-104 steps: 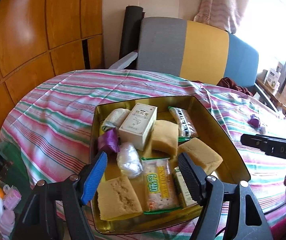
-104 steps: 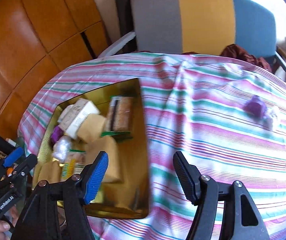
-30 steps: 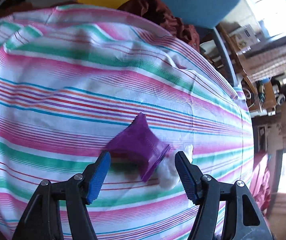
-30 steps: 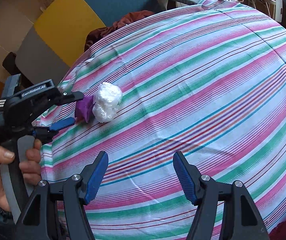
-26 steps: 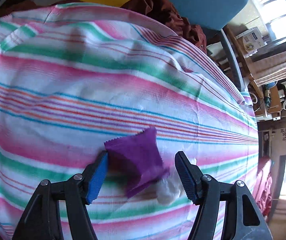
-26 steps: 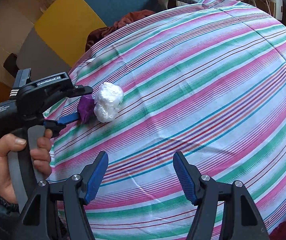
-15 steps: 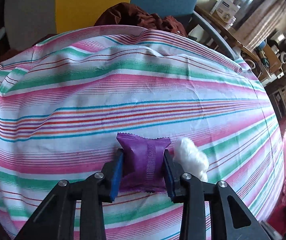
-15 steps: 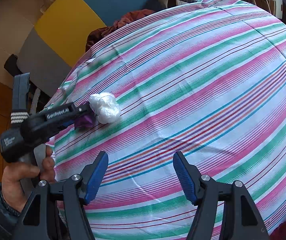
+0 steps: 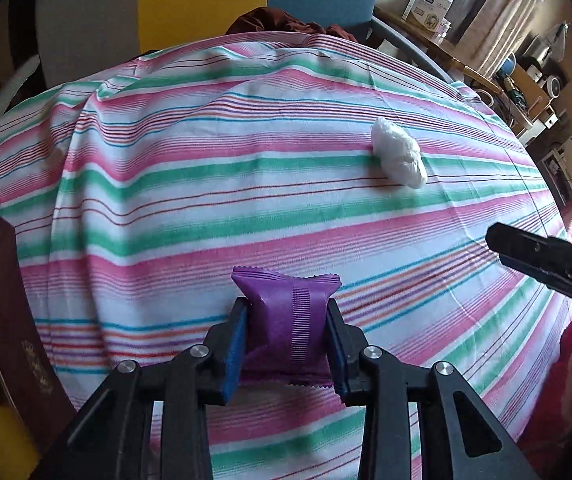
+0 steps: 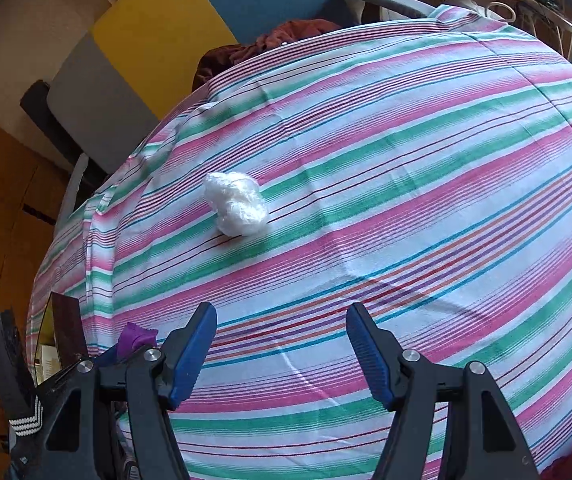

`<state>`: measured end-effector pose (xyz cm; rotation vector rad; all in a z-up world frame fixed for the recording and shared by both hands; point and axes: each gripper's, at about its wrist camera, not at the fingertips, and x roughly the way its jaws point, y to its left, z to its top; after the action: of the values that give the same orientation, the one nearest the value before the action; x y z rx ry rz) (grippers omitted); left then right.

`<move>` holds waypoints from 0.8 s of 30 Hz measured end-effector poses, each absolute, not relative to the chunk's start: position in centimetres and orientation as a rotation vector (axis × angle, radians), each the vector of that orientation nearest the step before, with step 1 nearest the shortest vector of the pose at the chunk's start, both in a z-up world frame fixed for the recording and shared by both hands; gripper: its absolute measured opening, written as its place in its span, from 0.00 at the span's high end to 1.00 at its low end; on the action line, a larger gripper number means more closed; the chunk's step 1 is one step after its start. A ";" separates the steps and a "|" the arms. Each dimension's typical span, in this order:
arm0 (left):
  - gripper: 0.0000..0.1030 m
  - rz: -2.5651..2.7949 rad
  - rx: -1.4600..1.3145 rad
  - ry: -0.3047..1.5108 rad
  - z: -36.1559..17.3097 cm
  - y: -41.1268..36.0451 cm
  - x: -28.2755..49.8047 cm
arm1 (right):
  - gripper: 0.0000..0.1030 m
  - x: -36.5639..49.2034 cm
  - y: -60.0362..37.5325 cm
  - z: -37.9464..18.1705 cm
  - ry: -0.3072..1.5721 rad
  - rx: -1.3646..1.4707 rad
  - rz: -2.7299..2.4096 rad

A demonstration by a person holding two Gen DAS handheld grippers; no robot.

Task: Organize objects
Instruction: 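Grasp the purple pouch with the left tool while the right tool grasps the white bundle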

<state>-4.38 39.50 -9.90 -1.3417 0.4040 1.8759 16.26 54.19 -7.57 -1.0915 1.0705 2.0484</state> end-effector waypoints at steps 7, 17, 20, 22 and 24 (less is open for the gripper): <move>0.65 1.887 -1.343 0.372 -10.0 39.1 -4.1 | 0.34 11.1 56.5 -7.1 0.910 -1.142 2.085; 0.64 1.883 -1.361 0.319 -10.0 38.6 -4.4 | 0.68 5.6 58.7 -10.6 0.810 -1.286 2.027; 0.63 1.885 -1.359 0.317 -10.0 38.3 -4.3 | 0.70 6.6 57.8 -10.1 0.808 -1.267 2.059; 0.63 1.885 -1.360 0.310 -10.0 38.3 -4.4 | 0.70 7.6 56.6 -9.7 0.790 -1.295 2.076; 0.63 1.890 -1.355 0.310 -10.1 38.3 -4.3 | 0.70 9.0 55.2 -9.3 0.784 -1.328 2.086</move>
<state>-4.29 38.27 -10.07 -1.3549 0.3105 1.8899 9.02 55.19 -9.33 -1.3283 0.7837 2.0862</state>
